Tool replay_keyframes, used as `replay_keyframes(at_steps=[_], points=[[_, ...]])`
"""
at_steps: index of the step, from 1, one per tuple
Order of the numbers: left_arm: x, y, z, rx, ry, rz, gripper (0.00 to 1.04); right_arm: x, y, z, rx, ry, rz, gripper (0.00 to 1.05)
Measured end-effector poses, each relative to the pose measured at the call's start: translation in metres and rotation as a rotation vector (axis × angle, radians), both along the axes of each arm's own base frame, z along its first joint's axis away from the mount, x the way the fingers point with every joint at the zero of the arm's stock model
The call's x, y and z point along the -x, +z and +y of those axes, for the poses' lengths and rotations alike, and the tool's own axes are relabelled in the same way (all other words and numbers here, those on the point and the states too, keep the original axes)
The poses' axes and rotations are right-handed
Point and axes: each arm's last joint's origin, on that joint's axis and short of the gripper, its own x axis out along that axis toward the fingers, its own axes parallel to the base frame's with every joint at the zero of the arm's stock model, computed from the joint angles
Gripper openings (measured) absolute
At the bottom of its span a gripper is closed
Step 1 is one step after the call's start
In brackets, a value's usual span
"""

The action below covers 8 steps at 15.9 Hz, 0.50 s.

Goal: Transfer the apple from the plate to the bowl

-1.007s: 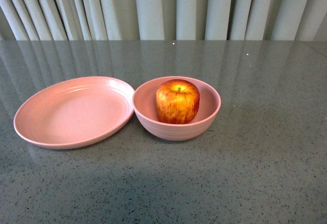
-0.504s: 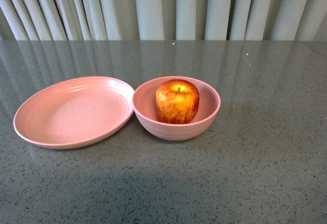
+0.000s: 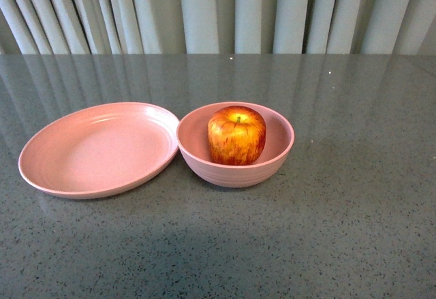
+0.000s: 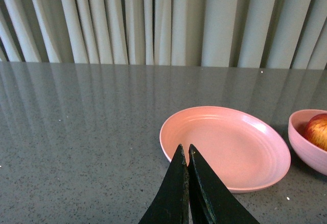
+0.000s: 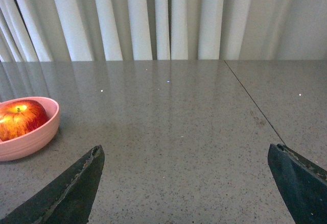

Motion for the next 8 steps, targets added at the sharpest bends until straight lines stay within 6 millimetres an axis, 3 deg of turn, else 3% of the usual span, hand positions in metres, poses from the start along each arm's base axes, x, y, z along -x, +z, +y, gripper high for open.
replay_keyframes(at_steps=[8], points=[[0.0114, -0.0005, 0.0000, 0.000, -0.001, 0.002, 0.01, 0.0000, 0.0000, 0.0000, 0.000, 0.000, 0.000, 0.98]])
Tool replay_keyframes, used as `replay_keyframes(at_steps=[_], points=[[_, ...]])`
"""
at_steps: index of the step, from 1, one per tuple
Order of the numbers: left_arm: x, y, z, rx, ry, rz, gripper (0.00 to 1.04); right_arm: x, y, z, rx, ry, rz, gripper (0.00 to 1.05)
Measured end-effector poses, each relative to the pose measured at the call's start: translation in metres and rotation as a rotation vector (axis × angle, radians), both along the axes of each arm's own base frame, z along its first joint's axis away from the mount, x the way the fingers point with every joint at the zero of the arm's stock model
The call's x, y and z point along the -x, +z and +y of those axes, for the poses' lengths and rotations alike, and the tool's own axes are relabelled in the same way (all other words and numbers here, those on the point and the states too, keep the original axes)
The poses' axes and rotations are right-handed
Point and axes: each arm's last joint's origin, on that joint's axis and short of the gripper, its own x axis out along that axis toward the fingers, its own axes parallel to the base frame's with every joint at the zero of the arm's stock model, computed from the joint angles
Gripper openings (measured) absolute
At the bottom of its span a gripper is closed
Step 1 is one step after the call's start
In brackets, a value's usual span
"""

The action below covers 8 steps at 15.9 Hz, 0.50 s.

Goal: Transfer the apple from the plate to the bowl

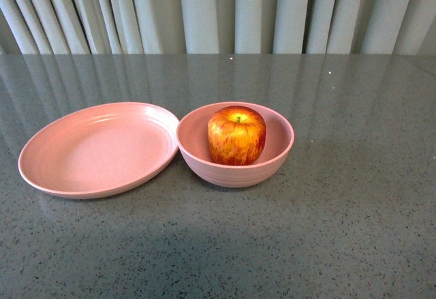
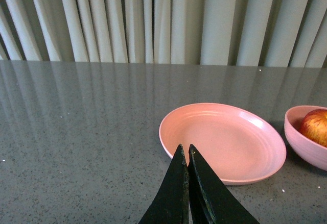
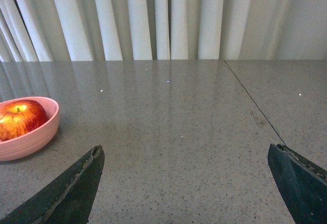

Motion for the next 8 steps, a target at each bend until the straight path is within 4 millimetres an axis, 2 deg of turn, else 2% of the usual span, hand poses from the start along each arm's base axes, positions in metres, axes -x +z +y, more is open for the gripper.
replay_keyframes(at_steps=[3, 4, 8], points=[[0.009, -0.007, 0.000, 0.000, -0.003, 0.062, 0.01, 0.000, 0.000, 0.000, 0.000, 0.000, 0.000, 0.98], [0.012, -0.001, 0.000, -0.001, -0.002, -0.008, 0.01, 0.000, 0.000, 0.000, 0.000, 0.000, 0.000, 0.98], [0.012, -0.004, 0.000, -0.001, 0.000, 0.016, 0.01, 0.000, 0.000, 0.000, 0.000, 0.000, 0.000, 0.98]])
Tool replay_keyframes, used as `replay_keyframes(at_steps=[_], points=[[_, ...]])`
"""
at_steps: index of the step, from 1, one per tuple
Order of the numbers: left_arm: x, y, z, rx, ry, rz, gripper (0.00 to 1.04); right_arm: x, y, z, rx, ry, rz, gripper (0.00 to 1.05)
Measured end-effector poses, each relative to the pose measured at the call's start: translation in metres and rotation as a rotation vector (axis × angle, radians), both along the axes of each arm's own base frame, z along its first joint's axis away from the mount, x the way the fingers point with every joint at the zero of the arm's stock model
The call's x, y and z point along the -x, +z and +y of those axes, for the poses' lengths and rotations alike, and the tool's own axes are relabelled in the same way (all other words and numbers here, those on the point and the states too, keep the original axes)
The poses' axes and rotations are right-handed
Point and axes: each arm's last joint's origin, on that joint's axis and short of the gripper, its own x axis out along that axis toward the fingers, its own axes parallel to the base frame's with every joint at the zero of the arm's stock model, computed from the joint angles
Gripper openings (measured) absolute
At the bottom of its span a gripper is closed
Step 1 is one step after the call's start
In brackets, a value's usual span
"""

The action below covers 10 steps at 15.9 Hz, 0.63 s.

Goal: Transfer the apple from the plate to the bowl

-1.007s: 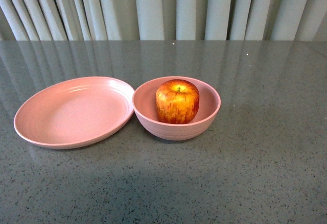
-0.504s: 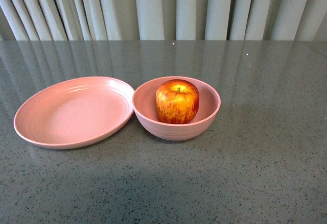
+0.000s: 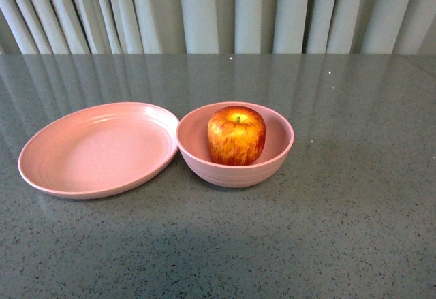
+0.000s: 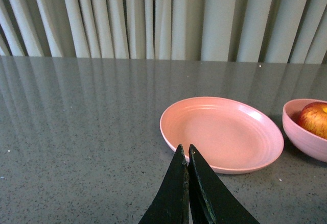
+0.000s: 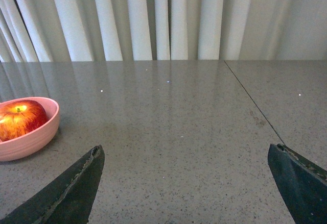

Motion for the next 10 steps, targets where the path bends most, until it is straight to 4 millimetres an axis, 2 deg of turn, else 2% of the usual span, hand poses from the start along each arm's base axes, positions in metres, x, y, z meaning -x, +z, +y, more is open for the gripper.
replay_keyframes(at_steps=[3, 4, 10], points=[[0.0000, 0.0001, 0.0000, 0.000, 0.000, -0.002, 0.01, 0.0000, 0.0000, 0.0000, 0.000, 0.000, 0.000, 0.98], [0.0000, 0.0001, 0.0000, 0.000, 0.000, -0.002, 0.08, 0.0000, 0.0000, 0.0000, 0.000, 0.000, 0.000, 0.98], [0.0000, 0.0001, 0.0000, 0.000, 0.000, -0.002, 0.80, 0.0000, 0.0000, 0.0000, 0.000, 0.000, 0.000, 0.98]])
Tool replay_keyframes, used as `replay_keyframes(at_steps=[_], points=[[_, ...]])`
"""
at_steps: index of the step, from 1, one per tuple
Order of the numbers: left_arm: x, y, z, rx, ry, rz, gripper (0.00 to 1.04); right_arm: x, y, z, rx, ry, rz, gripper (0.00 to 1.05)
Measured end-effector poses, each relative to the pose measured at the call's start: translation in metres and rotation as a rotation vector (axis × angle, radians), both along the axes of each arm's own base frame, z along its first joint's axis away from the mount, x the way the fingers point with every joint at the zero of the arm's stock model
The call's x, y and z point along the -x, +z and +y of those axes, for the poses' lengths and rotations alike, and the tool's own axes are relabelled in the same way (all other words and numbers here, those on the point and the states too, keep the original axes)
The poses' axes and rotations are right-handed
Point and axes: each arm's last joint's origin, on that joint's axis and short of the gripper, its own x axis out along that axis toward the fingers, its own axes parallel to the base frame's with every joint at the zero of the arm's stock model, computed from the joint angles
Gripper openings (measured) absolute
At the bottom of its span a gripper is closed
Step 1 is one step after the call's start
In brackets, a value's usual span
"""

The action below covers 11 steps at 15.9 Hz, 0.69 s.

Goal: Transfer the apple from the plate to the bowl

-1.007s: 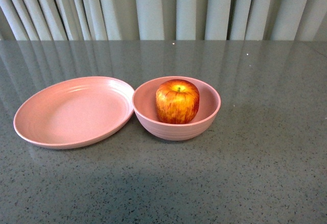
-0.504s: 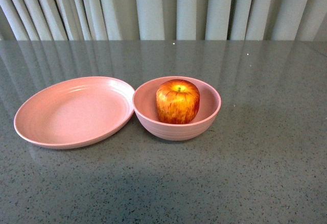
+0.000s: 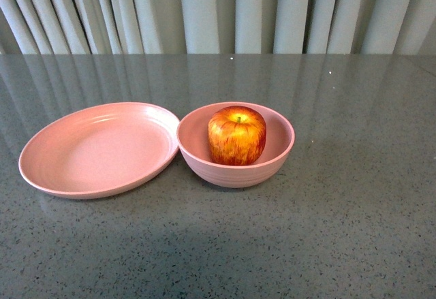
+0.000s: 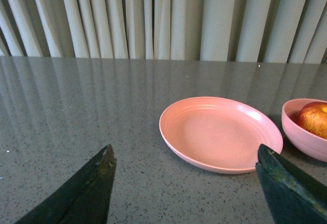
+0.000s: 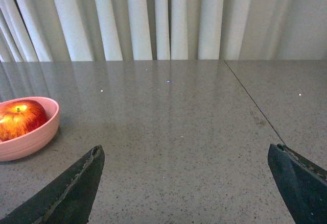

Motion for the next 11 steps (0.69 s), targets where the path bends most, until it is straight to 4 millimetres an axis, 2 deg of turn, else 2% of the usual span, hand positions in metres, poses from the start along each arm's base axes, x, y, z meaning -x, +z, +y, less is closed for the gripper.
replay_keyframes(at_steps=[2, 3, 11], points=[[0.0000, 0.0000, 0.0000, -0.003, 0.000, 0.000, 1.00, 0.0000, 0.0000, 0.0000, 0.000, 0.000, 0.000, 0.98], [0.0000, 0.0000, 0.0000, -0.003, 0.000, 0.000, 0.97, 0.0000, 0.0000, 0.0000, 0.000, 0.000, 0.000, 0.98], [0.0000, 0.0000, 0.0000, -0.003, 0.000, 0.000, 0.98, 0.0000, 0.0000, 0.0000, 0.000, 0.000, 0.000, 0.98]])
